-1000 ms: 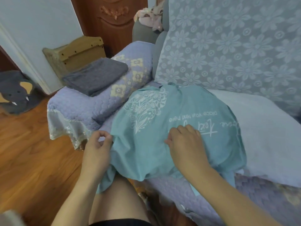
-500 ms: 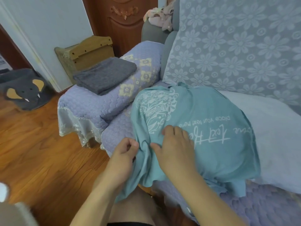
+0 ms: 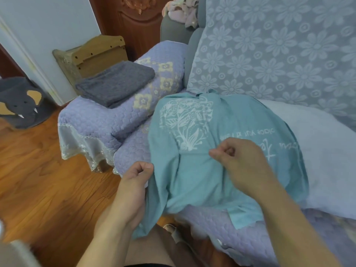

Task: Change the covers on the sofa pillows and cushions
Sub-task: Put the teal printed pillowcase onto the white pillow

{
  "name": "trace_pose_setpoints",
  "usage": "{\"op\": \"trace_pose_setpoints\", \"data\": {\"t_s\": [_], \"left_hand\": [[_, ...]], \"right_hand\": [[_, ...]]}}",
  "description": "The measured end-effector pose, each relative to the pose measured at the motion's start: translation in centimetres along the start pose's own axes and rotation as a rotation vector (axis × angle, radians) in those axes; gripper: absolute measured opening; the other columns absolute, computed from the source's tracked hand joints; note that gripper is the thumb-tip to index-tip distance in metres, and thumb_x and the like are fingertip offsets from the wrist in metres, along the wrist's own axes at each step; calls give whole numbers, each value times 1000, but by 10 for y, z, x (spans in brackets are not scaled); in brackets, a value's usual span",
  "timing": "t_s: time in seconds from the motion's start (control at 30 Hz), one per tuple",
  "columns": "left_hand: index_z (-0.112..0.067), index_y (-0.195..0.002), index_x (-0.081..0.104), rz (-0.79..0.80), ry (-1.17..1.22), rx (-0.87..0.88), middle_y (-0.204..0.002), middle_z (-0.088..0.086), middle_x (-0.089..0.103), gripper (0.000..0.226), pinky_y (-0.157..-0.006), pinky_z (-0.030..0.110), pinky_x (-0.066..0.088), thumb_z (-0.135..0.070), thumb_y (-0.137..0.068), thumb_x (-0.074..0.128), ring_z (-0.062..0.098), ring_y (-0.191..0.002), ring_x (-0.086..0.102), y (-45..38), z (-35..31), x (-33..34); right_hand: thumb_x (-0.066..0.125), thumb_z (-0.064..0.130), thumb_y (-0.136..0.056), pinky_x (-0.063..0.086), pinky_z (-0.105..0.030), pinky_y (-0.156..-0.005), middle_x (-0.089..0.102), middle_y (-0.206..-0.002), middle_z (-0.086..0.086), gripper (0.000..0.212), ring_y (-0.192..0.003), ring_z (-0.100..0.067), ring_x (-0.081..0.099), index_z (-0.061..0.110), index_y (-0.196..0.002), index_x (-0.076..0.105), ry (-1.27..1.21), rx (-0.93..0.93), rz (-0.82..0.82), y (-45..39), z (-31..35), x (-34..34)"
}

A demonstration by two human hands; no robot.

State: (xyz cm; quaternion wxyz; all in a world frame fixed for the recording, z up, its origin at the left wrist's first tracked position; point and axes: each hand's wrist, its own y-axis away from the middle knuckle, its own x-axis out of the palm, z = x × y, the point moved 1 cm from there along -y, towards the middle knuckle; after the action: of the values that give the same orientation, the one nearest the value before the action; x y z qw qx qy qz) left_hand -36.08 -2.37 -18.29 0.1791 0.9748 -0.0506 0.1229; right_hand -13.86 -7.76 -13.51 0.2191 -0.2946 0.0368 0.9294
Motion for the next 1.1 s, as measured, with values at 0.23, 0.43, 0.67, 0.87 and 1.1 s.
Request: {"op": "trace_pose_setpoints", "data": {"t_s": [0.23, 0.43, 0.67, 0.87, 1.1], "left_hand": [[-24, -86, 59, -97, -639, 354, -100, -4, 61, 14, -86, 38, 44, -25, -99, 56, 15, -92, 57, -12, 9, 13], [-27, -101, 59, -78, -659, 461, -98, -12, 63, 25, -83, 23, 44, -48, -90, 67, 2, -92, 59, 3, 29, 28], [-29, -119, 58, 11, -430, 54, -116, -11, 68, 22, -101, 33, 50, -33, -98, 65, 5, -110, 64, -22, 56, 8], [-18, -83, 74, -112, -436, 123, -85, 6, 75, 20, -83, 45, 53, -26, -99, 64, 20, -84, 67, -30, 55, 9], [-21, -90, 79, -261, -462, 414, -89, -10, 76, 17, -84, 30, 52, -19, -98, 64, 5, -87, 68, 33, 1, 9]], "right_hand": [[73, 23, -89, 36, -28, -61, 51, -67, -8, 28, -63, -15, 44, 0, -75, 66, -250, 138, 63, -15, -35, -19], [71, 19, -91, 30, -15, -45, 46, -58, 3, 25, -48, -3, 36, 12, -69, 63, -204, 110, 98, -12, -36, 7], [70, 21, -92, 33, -15, -49, 50, -66, -2, 25, -56, -7, 40, 4, -75, 65, -243, 97, 119, -13, -41, 4], [71, 21, -91, 34, -13, -50, 50, -65, -1, 23, -56, -5, 41, 13, -71, 64, -235, 101, 133, -13, -44, 6], [73, 23, -89, 34, -14, -49, 49, -55, 11, 26, -46, 2, 42, 18, -67, 61, -186, 85, 125, -15, -47, 25]]}}
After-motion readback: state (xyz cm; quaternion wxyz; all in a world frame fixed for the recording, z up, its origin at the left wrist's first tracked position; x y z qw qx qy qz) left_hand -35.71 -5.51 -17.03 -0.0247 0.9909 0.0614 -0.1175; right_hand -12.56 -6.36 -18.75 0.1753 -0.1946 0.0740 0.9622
